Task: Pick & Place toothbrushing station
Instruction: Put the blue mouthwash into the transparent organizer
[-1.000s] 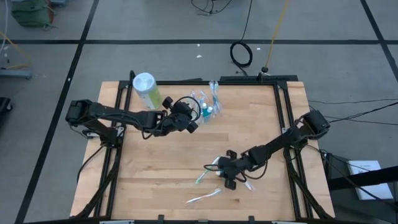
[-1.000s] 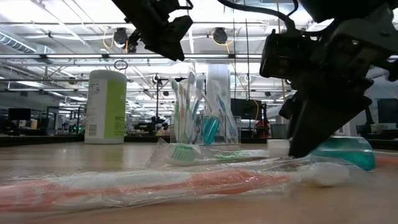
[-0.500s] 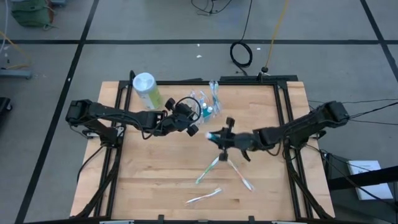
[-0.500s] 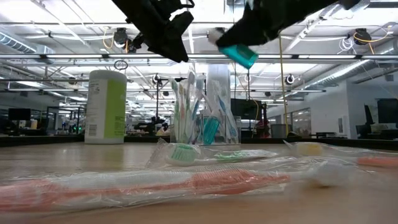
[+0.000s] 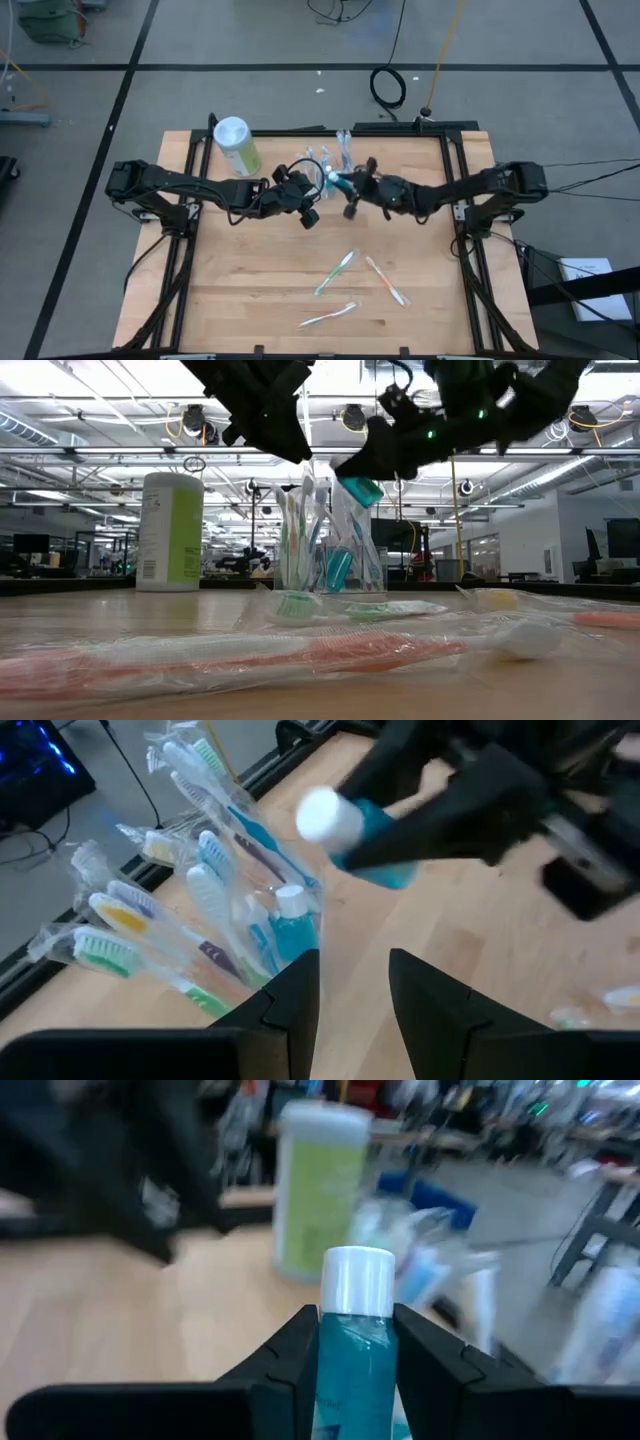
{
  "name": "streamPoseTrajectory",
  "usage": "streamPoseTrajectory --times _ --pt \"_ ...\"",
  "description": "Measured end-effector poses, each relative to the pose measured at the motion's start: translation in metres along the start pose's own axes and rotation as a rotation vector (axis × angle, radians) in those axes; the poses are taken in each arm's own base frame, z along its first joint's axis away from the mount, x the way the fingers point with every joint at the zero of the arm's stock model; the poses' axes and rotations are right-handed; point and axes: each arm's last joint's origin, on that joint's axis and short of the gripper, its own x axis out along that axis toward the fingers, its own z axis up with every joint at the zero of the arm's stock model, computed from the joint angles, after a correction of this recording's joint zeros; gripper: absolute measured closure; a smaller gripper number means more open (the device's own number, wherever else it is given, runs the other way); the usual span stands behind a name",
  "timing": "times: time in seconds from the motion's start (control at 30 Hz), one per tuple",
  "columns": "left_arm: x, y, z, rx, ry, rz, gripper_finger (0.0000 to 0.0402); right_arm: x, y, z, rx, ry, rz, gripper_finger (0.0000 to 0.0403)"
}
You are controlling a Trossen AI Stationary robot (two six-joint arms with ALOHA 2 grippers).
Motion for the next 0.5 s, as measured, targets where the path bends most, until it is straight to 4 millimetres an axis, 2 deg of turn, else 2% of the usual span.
streamPoseTrajectory --times 0.17,0.3,0.5 --pt "0.000 -0.002 0.005 -0.035 -0.054 -0.009 0.0273 0.003 -0.016 -0.018 0.126 -0.193 -0.023 0.0307" --pt "0.000 -0.002 0.008 -0.051 -0.078 -0.019 0.0273 0.018 -0.018 -0.039 0.186 -0.165 0.008 0.0307" --pt "0.000 -0.002 0.008 -0.058 -0.074 -0.020 0.0273 0.041 -0.022 -0.061 0.249 -0.113 -0.093 0.0307"
